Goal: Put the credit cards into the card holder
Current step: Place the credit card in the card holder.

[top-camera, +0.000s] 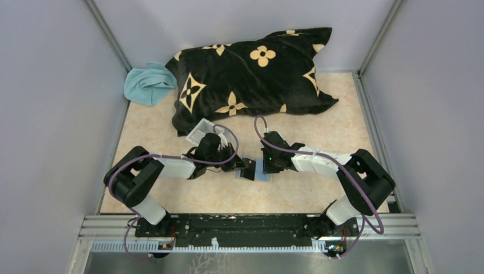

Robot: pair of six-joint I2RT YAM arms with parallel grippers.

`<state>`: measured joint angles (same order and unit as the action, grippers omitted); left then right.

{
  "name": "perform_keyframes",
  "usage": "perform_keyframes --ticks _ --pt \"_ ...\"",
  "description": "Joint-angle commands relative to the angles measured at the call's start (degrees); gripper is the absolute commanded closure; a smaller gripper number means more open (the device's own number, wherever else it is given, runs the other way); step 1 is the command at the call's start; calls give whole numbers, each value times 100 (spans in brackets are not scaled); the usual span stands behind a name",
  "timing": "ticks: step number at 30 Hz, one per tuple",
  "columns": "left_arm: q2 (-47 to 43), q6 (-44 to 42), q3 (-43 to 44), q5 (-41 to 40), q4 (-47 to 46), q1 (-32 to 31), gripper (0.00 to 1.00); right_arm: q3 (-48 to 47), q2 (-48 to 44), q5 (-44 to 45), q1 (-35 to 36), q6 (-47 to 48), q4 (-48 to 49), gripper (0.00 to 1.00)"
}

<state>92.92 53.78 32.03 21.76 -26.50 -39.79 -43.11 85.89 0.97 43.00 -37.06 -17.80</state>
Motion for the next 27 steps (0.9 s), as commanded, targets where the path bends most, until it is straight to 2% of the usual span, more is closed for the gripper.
perform_keyframes --ticks 1,15,27 --pt "103 -94 183 -70 35 -51 100 224 248 265 42 159 -3 100" --pt "504 -173 396 41 12 -118 100 234 277 241 -11 264 8 100" --pt "655 -180 293 -34 -619 -68 100 284 231 274 -27 356 -74 100"
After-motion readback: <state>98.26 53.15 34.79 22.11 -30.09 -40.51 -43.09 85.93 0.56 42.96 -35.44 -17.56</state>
